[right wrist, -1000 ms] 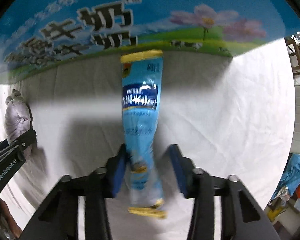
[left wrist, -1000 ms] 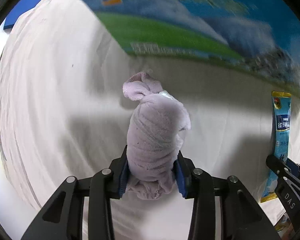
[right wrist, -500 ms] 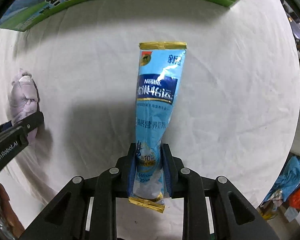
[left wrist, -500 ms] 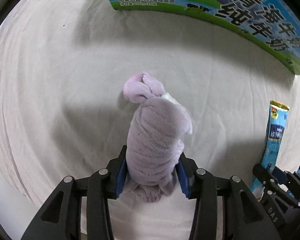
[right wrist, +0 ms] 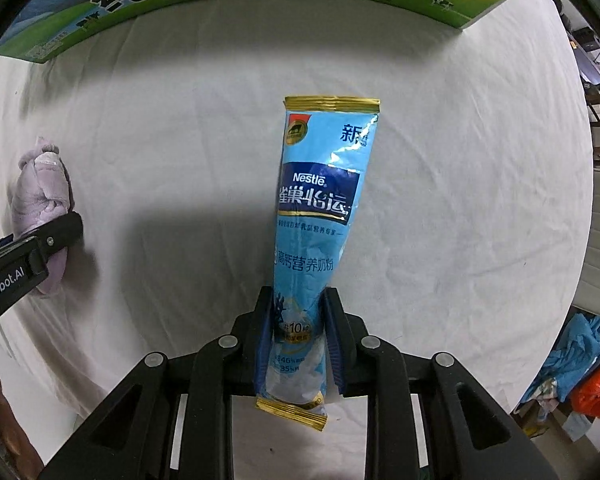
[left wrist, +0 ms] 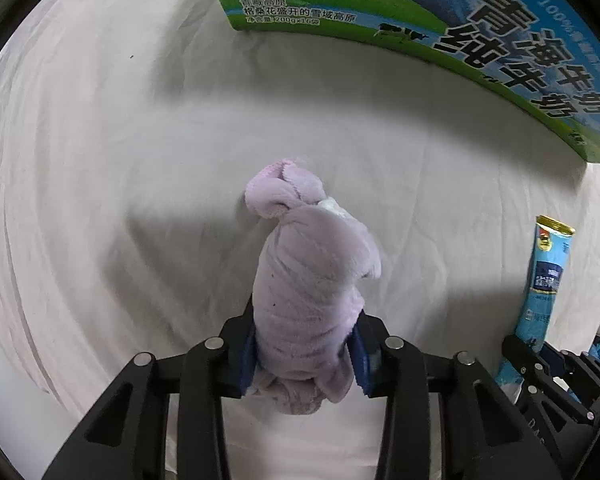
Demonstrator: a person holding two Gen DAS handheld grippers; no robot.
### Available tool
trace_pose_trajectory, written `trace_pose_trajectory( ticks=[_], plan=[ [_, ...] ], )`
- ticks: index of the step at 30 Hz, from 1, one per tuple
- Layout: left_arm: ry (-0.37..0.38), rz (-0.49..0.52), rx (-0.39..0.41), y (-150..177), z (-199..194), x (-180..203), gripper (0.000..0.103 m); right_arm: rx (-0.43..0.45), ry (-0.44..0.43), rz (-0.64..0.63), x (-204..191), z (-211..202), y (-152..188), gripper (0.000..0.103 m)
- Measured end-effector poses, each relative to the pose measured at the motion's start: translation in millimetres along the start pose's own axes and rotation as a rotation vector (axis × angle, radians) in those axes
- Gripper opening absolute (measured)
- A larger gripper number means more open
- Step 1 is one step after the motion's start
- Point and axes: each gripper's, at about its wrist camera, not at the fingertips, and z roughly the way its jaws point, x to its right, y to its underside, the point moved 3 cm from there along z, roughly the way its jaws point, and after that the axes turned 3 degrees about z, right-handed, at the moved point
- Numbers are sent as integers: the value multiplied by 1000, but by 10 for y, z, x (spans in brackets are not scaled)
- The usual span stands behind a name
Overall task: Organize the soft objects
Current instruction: 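Place the sock and the tube into the box and open both tools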
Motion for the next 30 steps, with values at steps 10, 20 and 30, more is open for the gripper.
trace_pose_trajectory(
  ticks=[10,20,30],
  plan=[
    [115,2,115,151,-896,20,34,79,-151,-33,10,-733,22,16],
    [194,25,267,-411,-1914,-19,34,318,-363,38,18,-2166,-554,16],
    [222,-19,222,-1311,-1861,-136,34,354,-400,195,-32,-2311,-1545,16]
  ],
)
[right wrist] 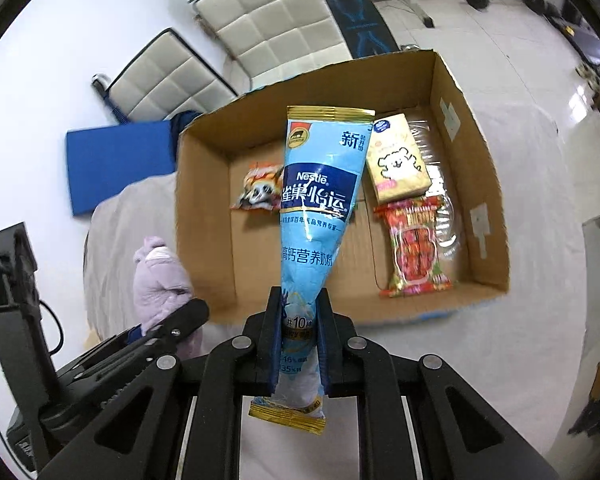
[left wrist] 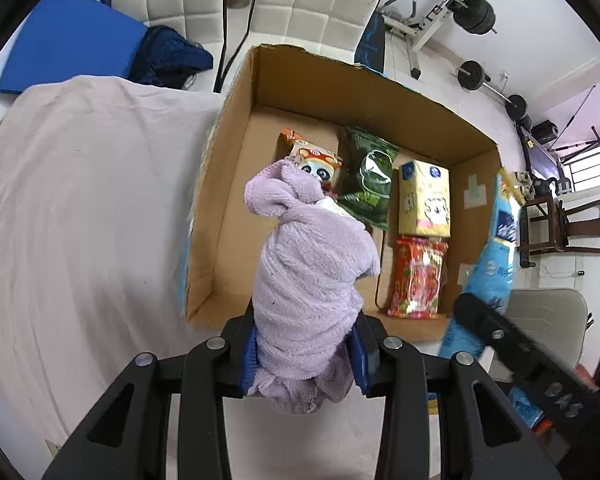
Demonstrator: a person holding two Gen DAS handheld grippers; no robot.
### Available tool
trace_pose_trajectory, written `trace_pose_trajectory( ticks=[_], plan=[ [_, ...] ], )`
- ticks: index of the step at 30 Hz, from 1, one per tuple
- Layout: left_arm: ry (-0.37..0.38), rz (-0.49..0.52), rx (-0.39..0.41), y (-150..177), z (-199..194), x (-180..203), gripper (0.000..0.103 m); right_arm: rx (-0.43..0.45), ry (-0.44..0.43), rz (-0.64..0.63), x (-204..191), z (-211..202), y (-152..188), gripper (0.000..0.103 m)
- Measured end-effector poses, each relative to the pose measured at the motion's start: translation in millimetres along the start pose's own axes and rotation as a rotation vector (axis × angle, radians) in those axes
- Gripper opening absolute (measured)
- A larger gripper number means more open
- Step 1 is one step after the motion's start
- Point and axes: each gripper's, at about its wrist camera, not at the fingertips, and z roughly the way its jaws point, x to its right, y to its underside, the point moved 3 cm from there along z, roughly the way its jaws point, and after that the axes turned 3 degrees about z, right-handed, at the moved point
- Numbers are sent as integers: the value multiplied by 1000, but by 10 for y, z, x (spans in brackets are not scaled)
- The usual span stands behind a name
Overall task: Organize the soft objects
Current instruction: 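Place the sock and the tube into the box and open both tools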
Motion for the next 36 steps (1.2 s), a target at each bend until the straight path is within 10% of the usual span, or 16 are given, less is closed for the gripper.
trace_pose_trajectory(
  ticks=[24,36],
  plan=[
    [2,-51,-239,-308,974,-137,38,-131,72,108,294,1348,-309,23],
    [-5,-48,-158,-355,717,-134,76,-130,100,48,272,1309,-297,46]
  ],
)
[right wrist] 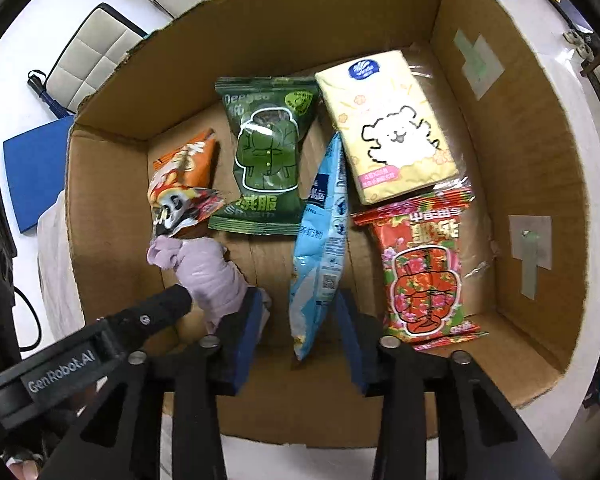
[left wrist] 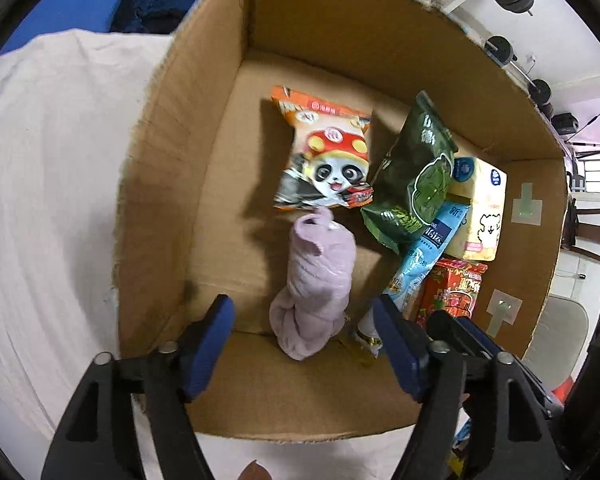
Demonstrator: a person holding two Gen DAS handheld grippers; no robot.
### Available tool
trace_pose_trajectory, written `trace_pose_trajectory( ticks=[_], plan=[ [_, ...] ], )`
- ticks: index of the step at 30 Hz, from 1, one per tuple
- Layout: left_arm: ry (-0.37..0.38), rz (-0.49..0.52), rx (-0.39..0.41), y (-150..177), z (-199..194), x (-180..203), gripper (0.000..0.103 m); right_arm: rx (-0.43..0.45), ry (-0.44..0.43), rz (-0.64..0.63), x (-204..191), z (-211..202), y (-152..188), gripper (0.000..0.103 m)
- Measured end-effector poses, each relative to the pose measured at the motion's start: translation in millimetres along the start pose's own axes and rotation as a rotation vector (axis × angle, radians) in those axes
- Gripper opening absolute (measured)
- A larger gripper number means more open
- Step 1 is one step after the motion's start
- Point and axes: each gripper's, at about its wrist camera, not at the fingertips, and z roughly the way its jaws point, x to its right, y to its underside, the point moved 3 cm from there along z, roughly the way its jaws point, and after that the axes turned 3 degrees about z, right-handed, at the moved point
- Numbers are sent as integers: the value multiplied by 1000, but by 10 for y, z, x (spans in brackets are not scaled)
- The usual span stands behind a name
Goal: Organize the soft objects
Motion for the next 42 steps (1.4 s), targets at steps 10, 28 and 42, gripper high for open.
trace_pose_trajectory(
  ticks=[10,28,42],
  plan=[
    [-88,56,120,167,-334,-14,97,79,128,-128,11,-305,60,70],
    [-162,105,262,496,-584,153,103,190,255,-214,278,-835,262,103],
    [-230,160,415,1091,-1315,426,103,282,202,-210,299,-1552,669,103]
  ],
)
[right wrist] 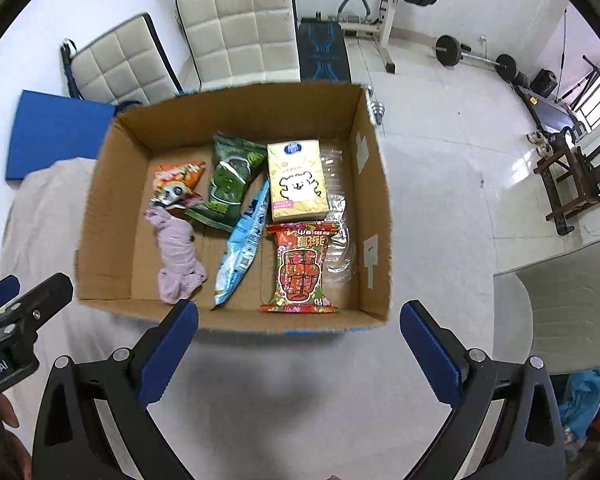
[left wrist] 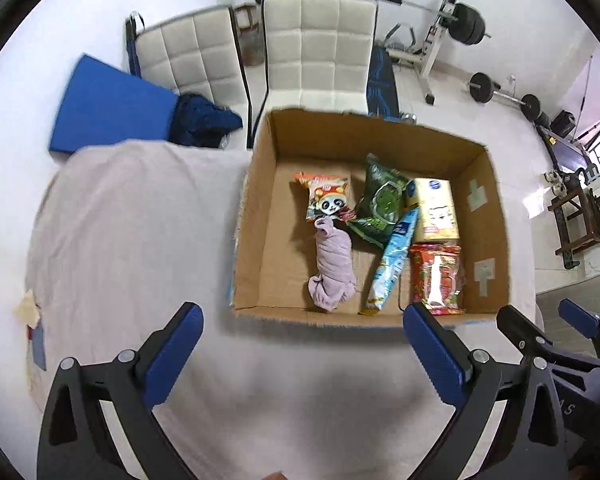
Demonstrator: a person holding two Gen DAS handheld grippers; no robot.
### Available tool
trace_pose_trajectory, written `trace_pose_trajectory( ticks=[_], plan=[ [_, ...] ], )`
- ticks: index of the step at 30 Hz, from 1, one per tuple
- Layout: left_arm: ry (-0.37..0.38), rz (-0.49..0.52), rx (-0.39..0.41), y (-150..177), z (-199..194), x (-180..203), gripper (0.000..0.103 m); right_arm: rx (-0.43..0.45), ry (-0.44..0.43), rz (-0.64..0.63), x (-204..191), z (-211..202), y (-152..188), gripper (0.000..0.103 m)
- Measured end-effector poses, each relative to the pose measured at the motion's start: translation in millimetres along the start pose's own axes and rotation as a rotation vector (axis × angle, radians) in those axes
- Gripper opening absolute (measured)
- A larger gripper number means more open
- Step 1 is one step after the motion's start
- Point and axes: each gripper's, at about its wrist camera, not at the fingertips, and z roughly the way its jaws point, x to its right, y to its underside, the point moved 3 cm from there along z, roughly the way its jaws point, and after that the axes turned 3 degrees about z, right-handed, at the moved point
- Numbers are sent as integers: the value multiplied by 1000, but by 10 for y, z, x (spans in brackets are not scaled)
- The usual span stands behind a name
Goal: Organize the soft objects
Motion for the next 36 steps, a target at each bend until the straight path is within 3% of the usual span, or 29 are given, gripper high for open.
trace_pose_trajectory(
  ticks=[8,18,29,36],
  plan=[
    [29,-15,85,381,-857,40,103,93,-23,-11,161,-996,443,103],
    [35,-6,148,695,-1566,80,103,172,-81,-37,267,-2055,953,103],
    [41,-3,183,912,-1965,116,103,202,-100,-53,323,-2679,1289,103],
    [14,-1,223,919,-2099,114,103,259,-82,-49,354,-2871,1244,103]
  ],
)
